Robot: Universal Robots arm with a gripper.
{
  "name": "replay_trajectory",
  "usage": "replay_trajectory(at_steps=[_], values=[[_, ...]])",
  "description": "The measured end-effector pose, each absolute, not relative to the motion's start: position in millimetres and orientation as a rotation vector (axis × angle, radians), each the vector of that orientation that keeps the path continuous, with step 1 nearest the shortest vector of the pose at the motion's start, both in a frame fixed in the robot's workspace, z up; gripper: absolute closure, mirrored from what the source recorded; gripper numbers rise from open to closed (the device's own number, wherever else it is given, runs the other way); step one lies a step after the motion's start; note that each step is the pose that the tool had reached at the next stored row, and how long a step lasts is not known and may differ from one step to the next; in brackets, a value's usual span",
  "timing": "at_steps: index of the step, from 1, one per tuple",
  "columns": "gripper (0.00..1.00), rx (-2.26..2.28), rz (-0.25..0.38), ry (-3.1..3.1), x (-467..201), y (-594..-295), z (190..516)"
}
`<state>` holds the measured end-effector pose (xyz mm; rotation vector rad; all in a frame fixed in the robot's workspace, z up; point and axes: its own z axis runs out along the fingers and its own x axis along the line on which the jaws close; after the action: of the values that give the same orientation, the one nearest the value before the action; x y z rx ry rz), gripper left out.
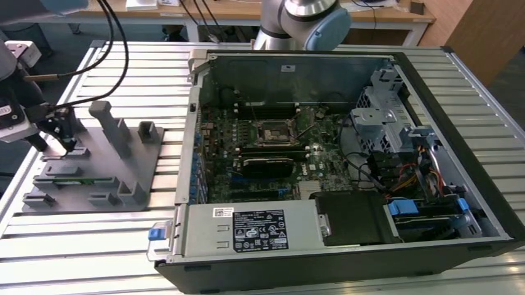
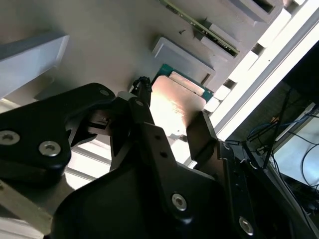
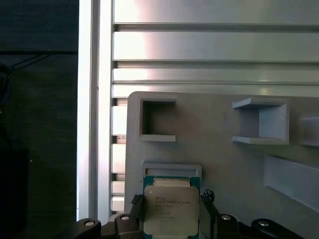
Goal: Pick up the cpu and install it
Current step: 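Pick up the cpu and move it towards the insertion slot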
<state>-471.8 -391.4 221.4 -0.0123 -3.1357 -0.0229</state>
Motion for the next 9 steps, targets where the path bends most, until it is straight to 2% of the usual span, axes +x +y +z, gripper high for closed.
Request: replay_trajectory(at_steps=[9], values=[[0.47, -0.012, -0.024, -3.136, -472, -390, 239]])
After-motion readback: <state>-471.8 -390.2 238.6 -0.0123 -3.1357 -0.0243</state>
